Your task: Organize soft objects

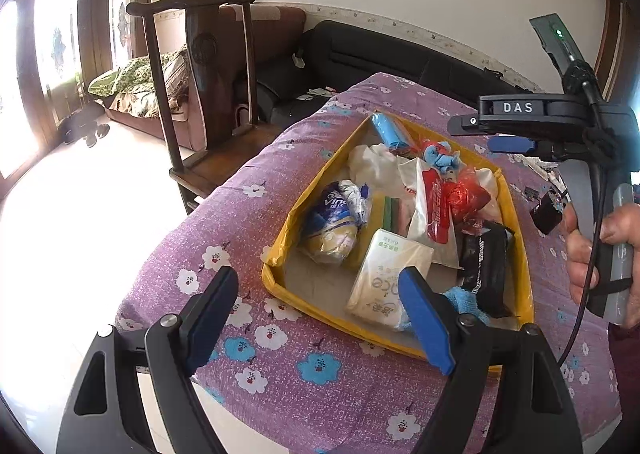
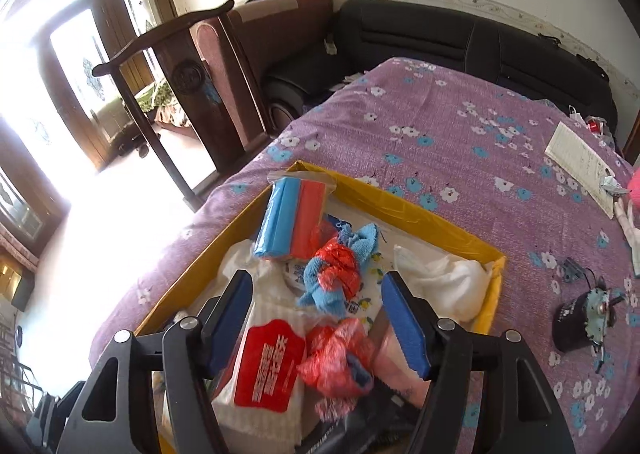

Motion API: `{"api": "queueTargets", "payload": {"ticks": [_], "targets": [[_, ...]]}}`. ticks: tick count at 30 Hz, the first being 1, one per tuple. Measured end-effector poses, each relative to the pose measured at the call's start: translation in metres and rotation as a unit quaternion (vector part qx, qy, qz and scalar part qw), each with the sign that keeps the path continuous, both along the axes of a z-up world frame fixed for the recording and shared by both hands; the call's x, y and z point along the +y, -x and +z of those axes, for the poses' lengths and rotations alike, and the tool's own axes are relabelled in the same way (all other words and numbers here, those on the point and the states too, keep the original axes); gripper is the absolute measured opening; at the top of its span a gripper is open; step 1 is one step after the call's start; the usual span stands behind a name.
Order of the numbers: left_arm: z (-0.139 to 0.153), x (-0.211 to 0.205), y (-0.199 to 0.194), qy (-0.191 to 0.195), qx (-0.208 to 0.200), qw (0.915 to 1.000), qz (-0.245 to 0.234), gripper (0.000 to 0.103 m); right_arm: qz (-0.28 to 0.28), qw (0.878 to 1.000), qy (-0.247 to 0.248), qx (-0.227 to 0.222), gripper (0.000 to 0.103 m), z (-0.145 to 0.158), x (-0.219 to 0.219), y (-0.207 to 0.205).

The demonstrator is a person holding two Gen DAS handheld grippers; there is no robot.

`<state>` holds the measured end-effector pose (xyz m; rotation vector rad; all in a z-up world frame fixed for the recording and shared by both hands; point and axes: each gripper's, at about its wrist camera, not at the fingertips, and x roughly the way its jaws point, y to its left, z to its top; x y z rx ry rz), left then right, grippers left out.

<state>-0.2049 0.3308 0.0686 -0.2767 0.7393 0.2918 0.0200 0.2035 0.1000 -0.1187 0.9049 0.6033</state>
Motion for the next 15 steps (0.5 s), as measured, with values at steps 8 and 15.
{"api": "queueTargets", "payload": {"ticks": [8,15], "targets": [[0.029,-0.03,0.019,-0.056,-0.046,0.9971,0.021,0.092,-0.016,0.998,-0.032,-0.044,0.08,0.02,-0.066,0.051],[0.076,-0.076,0.059,-0.156,-0.156,0.9724,0.076,0.103,-0.051,0.989,-0.054,-0.127,0.086,0.035,-0.135,0.112]]}}
